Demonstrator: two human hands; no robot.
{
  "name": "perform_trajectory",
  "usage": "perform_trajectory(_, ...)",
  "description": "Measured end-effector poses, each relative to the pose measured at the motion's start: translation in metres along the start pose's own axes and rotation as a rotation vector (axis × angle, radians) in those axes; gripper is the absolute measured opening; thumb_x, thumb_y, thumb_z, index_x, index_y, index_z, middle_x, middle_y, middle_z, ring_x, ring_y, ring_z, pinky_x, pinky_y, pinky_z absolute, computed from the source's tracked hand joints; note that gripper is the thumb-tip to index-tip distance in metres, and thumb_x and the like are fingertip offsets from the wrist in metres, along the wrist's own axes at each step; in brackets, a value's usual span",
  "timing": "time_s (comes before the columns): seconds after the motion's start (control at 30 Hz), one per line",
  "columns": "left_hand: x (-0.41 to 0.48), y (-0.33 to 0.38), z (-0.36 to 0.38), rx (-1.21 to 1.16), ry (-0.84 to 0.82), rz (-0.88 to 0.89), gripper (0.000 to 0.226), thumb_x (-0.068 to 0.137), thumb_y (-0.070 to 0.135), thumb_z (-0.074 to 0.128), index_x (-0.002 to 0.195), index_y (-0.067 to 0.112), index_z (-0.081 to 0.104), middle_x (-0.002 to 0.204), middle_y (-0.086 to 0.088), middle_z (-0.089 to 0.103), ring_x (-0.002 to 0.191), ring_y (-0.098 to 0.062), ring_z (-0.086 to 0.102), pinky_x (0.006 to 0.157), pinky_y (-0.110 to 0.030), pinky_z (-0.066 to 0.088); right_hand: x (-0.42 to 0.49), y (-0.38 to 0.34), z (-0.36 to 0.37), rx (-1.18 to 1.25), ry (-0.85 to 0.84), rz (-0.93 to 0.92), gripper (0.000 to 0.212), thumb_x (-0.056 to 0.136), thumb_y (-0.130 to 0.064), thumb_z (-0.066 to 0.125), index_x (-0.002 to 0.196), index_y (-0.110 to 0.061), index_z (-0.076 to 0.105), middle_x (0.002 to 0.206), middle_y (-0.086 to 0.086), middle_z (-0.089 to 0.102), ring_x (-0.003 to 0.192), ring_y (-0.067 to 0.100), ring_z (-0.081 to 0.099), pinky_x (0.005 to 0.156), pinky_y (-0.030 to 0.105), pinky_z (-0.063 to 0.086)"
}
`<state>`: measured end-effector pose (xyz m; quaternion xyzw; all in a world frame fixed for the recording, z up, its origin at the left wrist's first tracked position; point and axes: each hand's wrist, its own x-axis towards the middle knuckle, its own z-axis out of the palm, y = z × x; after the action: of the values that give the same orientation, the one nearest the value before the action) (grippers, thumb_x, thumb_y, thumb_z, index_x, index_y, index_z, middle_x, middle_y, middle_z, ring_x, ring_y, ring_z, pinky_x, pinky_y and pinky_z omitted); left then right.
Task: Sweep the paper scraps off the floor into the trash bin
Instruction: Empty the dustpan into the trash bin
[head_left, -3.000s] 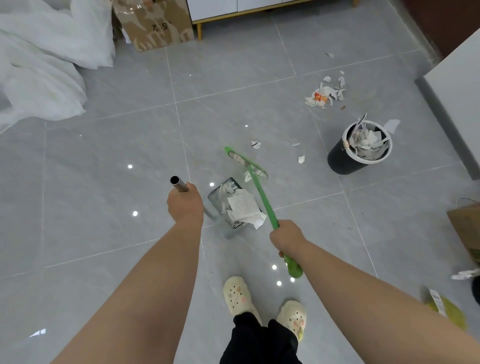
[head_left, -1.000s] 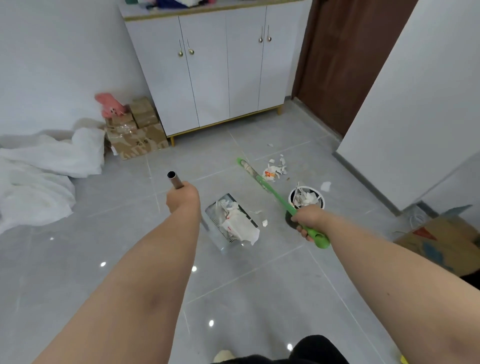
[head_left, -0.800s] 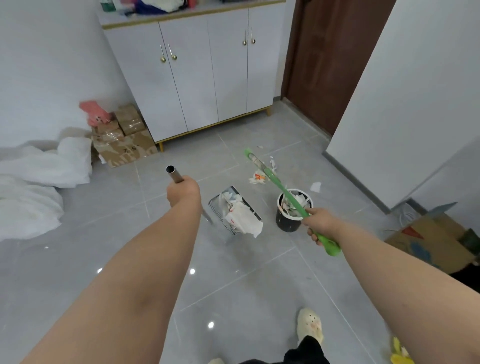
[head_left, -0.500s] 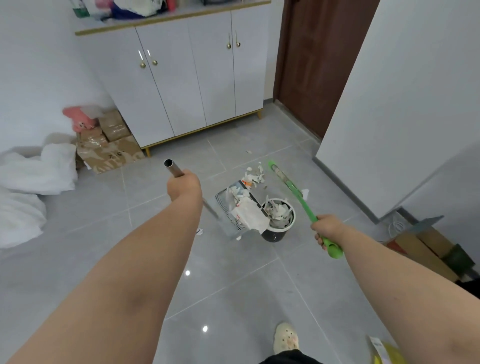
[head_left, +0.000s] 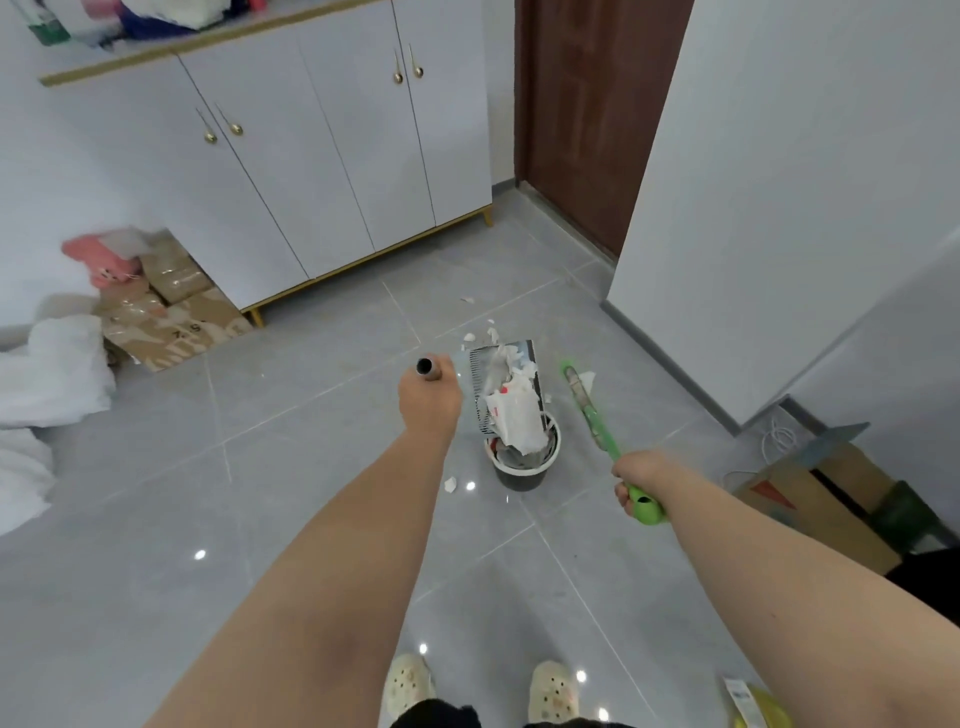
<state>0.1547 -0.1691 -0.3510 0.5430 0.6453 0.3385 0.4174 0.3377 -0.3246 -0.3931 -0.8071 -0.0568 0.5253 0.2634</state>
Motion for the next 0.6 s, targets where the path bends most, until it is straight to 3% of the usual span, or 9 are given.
perform_trajectory(0.13,-0.012,-0.027,0.017,0.25,-0.243,0.282,0.034,0.091,0.011,0.049,0.059,0.016,0.04,0.058,0.003,0.04,0.058,-0.015,0.036,0.055,-0.021,0.03,0.003,0.006,0.007,0.164,-0.04,0.071,0.021,0.097,-0.002,0.038,0.076,-0.008,0.039,0.062,0.011,0.039,0.021,0.011,0.039,0.032,0.011,0.038)
perform_trajectory(0.23,-0.019,-0.035,0.024,0.424,-0.415,0.461,0.032,0.091,0.009,0.051,0.062,0.019,0.043,0.059,0.004,0.042,0.058,-0.014,0.037,0.053,-0.018,0.028,0.002,0.01,0.016,0.175,-0.073,0.089,0.023,0.097,-0.002,0.037,0.076,-0.009,0.038,0.062,0.011,0.039,0.017,0.009,0.036,0.033,0.011,0.039)
perform_trajectory(0.43,-0.018,-0.04,0.019,0.603,-0.607,0.513,0.013,0.092,0.015,0.055,0.079,0.015,0.053,0.08,-0.001,0.053,0.077,-0.019,0.047,0.065,-0.025,0.032,-0.007,0.013,0.019,0.174,-0.095,0.124,0.024,0.098,-0.003,0.036,0.074,-0.008,0.039,0.064,0.01,0.039,0.016,0.01,0.034,0.032,0.01,0.038)
perform_trajectory(0.5,-0.018,-0.039,0.013,0.685,-0.651,0.497,0.009,0.093,0.019,0.056,0.093,0.011,0.06,0.097,-0.003,0.054,0.089,-0.021,0.052,0.075,-0.027,0.039,-0.008,0.015,0.016,0.129,-0.095,0.122,0.024,0.098,-0.004,0.035,0.074,-0.009,0.039,0.063,0.009,0.039,0.015,0.01,0.034,0.032,0.009,0.037)
perform_trajectory(0.6,-0.019,-0.029,0.003,0.956,-0.702,0.506,0.033,0.096,0.021,0.05,0.129,0.018,0.054,0.125,-0.01,0.048,0.111,-0.028,0.052,0.092,-0.033,0.04,-0.009,0.015,0.009,0.034,-0.074,0.092,0.024,0.098,-0.004,0.034,0.075,-0.009,0.038,0.063,0.009,0.039,0.02,0.011,0.038,0.032,0.009,0.037)
